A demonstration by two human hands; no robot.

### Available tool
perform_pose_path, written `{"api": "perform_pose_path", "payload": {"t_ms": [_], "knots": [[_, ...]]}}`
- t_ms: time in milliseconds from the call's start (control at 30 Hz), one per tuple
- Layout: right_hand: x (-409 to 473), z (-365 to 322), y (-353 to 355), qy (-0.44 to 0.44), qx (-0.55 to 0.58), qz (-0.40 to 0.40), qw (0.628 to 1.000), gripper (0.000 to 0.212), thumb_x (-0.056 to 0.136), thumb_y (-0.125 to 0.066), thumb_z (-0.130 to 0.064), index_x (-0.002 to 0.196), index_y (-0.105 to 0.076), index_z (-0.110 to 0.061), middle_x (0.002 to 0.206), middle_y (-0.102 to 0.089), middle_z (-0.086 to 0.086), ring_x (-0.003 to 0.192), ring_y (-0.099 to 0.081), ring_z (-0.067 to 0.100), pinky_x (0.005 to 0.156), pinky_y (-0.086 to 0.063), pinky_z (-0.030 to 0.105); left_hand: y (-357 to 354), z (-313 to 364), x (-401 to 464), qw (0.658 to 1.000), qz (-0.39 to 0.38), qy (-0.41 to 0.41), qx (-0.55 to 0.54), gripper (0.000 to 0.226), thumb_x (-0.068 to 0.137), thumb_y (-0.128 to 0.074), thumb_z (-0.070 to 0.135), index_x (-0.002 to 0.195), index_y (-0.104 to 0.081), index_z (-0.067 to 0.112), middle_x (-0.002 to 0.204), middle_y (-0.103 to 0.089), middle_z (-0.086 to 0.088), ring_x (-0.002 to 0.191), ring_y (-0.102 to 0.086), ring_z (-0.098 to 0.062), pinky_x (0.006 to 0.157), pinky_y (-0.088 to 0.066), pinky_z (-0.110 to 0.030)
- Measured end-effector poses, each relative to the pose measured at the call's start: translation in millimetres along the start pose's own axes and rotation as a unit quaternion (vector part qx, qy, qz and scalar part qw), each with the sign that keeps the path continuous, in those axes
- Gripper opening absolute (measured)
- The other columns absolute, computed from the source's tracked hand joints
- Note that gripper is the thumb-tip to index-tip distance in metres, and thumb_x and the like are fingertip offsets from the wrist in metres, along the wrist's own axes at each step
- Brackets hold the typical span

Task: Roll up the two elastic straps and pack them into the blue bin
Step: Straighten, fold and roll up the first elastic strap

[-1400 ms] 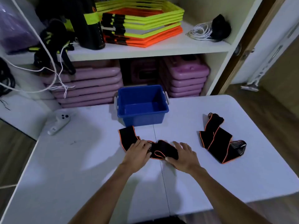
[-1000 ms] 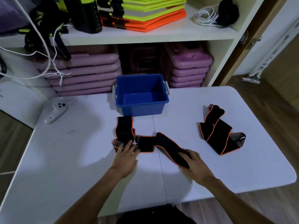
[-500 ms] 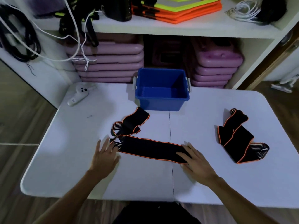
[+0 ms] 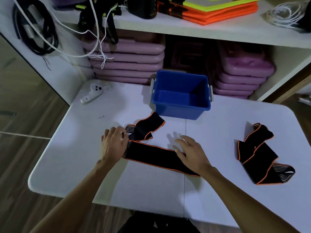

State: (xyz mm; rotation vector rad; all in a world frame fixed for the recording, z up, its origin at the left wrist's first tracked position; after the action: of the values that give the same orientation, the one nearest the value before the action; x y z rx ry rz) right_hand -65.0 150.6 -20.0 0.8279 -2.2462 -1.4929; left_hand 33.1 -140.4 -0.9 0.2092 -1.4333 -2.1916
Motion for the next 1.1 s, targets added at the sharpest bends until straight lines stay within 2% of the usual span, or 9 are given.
{"api": "perform_pose_path", "payload": {"t_ms": [100, 200, 333, 467, 600, 667, 800, 933, 1100], "knots": [[39.7, -18.4, -4.3, -0.033, 0.009, -0.041, 0.999, 0.039, 0.100, -0.048, -0.036, 0.137, -0.049, -0.024, 0.151, -0.036, 0.009, 0.137, -0.035, 0.027, 0.105, -0.039, 0.043, -15.2, -2.6, 16.3, 0.988, -0.092, 0.120, 0.000, 0.043, 0.089, -0.056, 0.040, 0.121, -0.049, 0.012, 0.117, -0.054, -0.015, 0.108, -0.048, -0.038, 0.087, -0.040, -0.049], [71.5, -33.3, -7.5, -0.060, 0.031, -0.071, 0.995, 0.034, 0.099, -0.050, -0.031, 0.133, -0.051, -0.025, 0.153, -0.028, 0.012, 0.139, -0.030, 0.032, 0.106, -0.039, 0.047, -24.1, -5.3, 29.4, 0.970, -0.156, 0.185, 0.020, 0.053, 0.089, -0.054, 0.045, 0.128, -0.041, 0.011, 0.125, -0.052, -0.018, 0.115, -0.047, -0.039, 0.093, -0.038, -0.049], [97.0, -39.8, -18.6, -0.039, -0.005, -0.096, 0.995, 0.029, 0.098, -0.043, -0.026, 0.125, -0.052, -0.027, 0.157, -0.016, 0.009, 0.141, -0.022, 0.035, 0.105, -0.038, 0.055, -28.7, -9.4, 37.8, 0.966, -0.167, 0.194, 0.041, 0.046, 0.089, -0.055, 0.041, 0.123, -0.046, 0.012, 0.121, -0.055, -0.017, 0.111, -0.051, -0.037, 0.093, -0.039, -0.047], [109.2, -34.1, -29.9, -0.016, -0.007, -0.136, 0.991, 0.040, 0.099, -0.037, -0.025, 0.139, -0.039, -0.031, 0.163, -0.007, 0.003, 0.146, -0.014, 0.033, 0.107, -0.032, 0.062, -30.2, -10.5, 44.6, 0.967, -0.165, 0.190, 0.037, 0.034, 0.089, -0.058, 0.034, 0.116, -0.053, 0.013, 0.114, -0.061, -0.014, 0.103, -0.057, -0.036, 0.087, -0.041, -0.042], [113.1, -27.1, -23.7, -0.067, 0.117, -0.088, 0.987, 0.020, 0.098, -0.044, -0.023, 0.116, -0.046, -0.031, 0.140, -0.043, -0.001, 0.129, -0.041, 0.026, 0.102, -0.042, 0.051, -31.5, -4.8, 51.1, 0.970, -0.153, 0.185, 0.019, 0.020, 0.086, -0.053, 0.018, 0.104, -0.059, 0.010, 0.100, -0.066, -0.016, 0.086, -0.061, -0.036, 0.072, -0.046, -0.038], [119.3, -21.8, -23.6, -0.124, 0.196, -0.065, 0.971, 0.024, 0.096, -0.050, -0.022, 0.114, -0.043, -0.035, 0.127, -0.052, -0.004, 0.118, -0.051, 0.023, 0.098, -0.047, 0.046, -30.4, 1.1, 54.3, 0.976, -0.138, 0.170, 0.001, 0.018, 0.085, -0.053, 0.016, 0.100, -0.060, 0.009, 0.096, -0.066, -0.015, 0.081, -0.060, -0.035, 0.064, -0.044, -0.035], [132.6, -27.1, -31.3, -0.154, 0.185, -0.052, 0.969, 0.045, 0.096, -0.055, -0.014, 0.136, -0.041, -0.031, 0.137, -0.050, -0.002, 0.124, -0.045, 0.024, 0.103, -0.044, 0.047, -26.0, 13.8, 60.1, 0.986, -0.090, 0.134, -0.044, 0.019, 0.082, -0.052, 0.015, 0.097, -0.063, 0.013, 0.088, -0.067, -0.011, 0.076, -0.061, -0.033, 0.059, -0.041, -0.031], [132.2, -30.9, -30.6, -0.158, 0.192, 0.042, 0.968, 0.023, 0.097, -0.053, -0.016, 0.119, -0.060, -0.020, 0.117, -0.063, 0.001, 0.105, -0.059, 0.023, 0.087, -0.055, 0.043, -14.3, 28.5, 63.4, 0.991, -0.061, 0.084, -0.085, 0.014, 0.082, -0.052, 0.017, 0.089, -0.063, 0.012, 0.071, -0.063, -0.008, 0.063, -0.059, -0.031, 0.054, -0.045, -0.032], [94.7, -17.3, -1.1, -0.142, 0.225, 0.117, 0.957, 0.014, 0.098, -0.052, -0.034, 0.098, -0.053, -0.020, 0.108, -0.054, -0.006, 0.096, -0.053, 0.011, 0.075, -0.048, 0.024, 2.9, 27.8, 60.0, 0.992, -0.046, 0.046, -0.104, 0.007, 0.083, -0.057, 0.022, 0.082, -0.060, 0.015, 0.063, -0.058, 0.000, 0.058, -0.057, -0.026, 0.054, -0.045, -0.032]]}}
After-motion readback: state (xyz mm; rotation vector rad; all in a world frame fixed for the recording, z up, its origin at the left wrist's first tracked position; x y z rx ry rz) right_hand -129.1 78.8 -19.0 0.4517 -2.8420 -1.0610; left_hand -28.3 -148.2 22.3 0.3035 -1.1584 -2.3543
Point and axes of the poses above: each hand's wrist, its own x-axis towards the middle knuckle, its own y-axis out of the back of the hand, z = x × y, the point moved 3 cm from there along x, towards the middle knuckle
